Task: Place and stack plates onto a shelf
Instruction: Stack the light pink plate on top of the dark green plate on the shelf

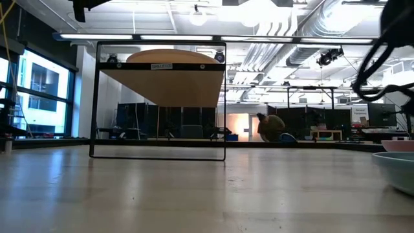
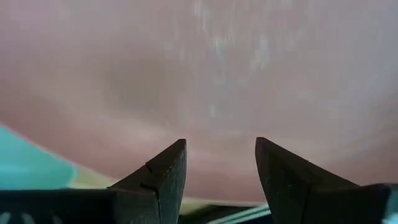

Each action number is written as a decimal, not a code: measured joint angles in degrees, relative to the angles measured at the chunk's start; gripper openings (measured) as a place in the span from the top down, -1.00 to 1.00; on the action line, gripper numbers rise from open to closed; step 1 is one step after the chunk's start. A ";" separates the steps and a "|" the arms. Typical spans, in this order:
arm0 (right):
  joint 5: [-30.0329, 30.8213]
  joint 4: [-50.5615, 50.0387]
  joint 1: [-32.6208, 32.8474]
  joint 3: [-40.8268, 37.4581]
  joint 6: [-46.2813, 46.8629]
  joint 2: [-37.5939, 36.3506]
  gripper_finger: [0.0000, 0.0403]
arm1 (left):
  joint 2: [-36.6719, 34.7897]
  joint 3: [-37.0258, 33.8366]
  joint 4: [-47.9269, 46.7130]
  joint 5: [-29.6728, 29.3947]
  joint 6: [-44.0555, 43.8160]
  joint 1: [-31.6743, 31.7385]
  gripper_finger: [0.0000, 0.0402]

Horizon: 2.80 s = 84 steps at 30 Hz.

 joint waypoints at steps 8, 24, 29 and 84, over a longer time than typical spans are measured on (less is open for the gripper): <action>7.58 -0.52 -8.65 0.04 -5.51 -0.02 0.15 | 0.00 0.00 0.00 -0.03 -0.02 0.00 0.42; 16.58 3.47 -28.28 0.26 -19.45 -0.19 0.15 | -0.02 0.00 0.02 -0.02 -0.03 0.00 0.42; 19.76 9.59 -32.61 0.19 -20.94 -0.13 0.15 | -0.01 0.00 0.02 -0.02 -0.02 0.00 0.42; 22.87 18.43 -55.33 -9.88 -31.02 -12.28 0.23 | -0.02 0.00 0.94 -0.04 -0.11 -0.02 0.42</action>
